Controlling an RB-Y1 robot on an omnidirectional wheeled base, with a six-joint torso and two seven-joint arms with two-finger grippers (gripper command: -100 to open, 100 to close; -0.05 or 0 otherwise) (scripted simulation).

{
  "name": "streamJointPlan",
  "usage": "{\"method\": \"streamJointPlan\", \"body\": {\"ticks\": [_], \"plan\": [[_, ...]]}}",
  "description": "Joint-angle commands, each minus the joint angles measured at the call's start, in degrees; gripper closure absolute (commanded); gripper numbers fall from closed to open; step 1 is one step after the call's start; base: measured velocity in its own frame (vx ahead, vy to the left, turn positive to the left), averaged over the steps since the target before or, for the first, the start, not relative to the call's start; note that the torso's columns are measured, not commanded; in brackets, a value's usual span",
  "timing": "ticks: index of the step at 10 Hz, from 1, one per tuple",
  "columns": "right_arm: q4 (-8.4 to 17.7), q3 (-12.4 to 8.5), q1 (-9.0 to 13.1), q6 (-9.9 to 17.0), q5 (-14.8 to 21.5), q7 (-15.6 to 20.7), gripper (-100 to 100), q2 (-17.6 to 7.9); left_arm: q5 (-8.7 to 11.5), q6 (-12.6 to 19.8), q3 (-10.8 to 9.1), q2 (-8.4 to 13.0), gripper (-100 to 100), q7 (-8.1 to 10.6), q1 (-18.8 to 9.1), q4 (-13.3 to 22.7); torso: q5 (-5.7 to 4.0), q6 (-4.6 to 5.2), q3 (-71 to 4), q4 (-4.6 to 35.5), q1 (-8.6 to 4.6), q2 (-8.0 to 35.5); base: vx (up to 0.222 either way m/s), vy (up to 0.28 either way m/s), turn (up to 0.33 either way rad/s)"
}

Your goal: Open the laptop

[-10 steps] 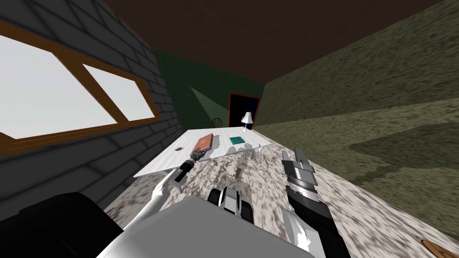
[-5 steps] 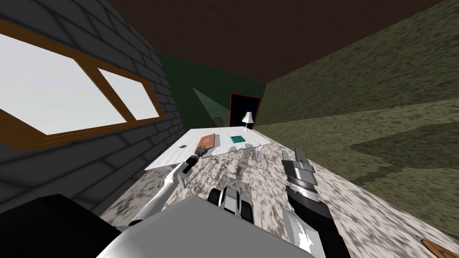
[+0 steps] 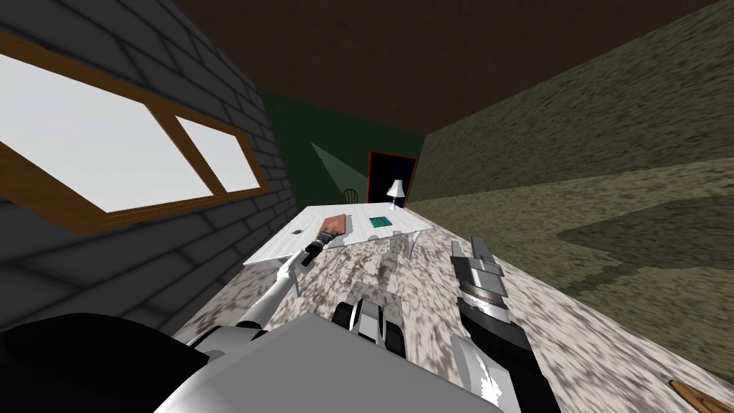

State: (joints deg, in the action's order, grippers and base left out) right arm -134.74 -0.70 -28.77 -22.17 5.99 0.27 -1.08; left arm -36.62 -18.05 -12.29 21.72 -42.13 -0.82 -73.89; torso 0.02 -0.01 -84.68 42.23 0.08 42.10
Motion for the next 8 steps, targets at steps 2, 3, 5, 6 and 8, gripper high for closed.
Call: {"method": "streamJointPlan", "body": {"ticks": [2, 3, 5, 6, 8], "plan": [[0.0, 0.0, 0.01, 0.0, 0.0, 0.0, 0, 0.0, -1.18, 0.76, 0.86, 1.14, -100, 0.7, -6.49, 5.14, -0.02, 0.01, 0.2, 0.09, -0.06, 0.32, -0.08, -0.002, 0.02], [0.0, 0.0, 0.01, 0.0, 0.0, 0.0, 0, 0.0, -2.32, 1.68, 1.76, 2.42, -100, 1.58, -8.03, 7.17, -0.03, 0.02, 0.11, 0.06, -0.1, 0.17, -0.097, -0.02, 0.065], [0.0, 0.0, 0.01, 0.0, 0.0, 0.0, 0, 0.0, -2.32, 1.68, 1.76, 2.42, -100, 1.58, -11.67, 10.07, -0.03, 0.01, 0.17, 0.08, -0.09, 0.28, -0.093, -0.009, 0.017], [0.0, 0.0, 0.01, 0.0, 0.0, 0.0, 0, 0.0, -2.32, 1.68, 1.76, 2.42, -100, 1.58, -12.47, 10.07, -0.02, 0.02, 0.07, 0.04, -0.07, 0.09, -0.013, -0.004, -0.008], [0.0, 0.0, 0.0, 0.0, 0.0, 0.0, 0, 0.0, -3.47, 2.6, 2.67, 3.71, -100, 2.47, -16.86, 14.99, -0.01, -0.02, 0.11, 0.04, -0.03, 0.22, -0.097, -0.005, 0.059]]}}
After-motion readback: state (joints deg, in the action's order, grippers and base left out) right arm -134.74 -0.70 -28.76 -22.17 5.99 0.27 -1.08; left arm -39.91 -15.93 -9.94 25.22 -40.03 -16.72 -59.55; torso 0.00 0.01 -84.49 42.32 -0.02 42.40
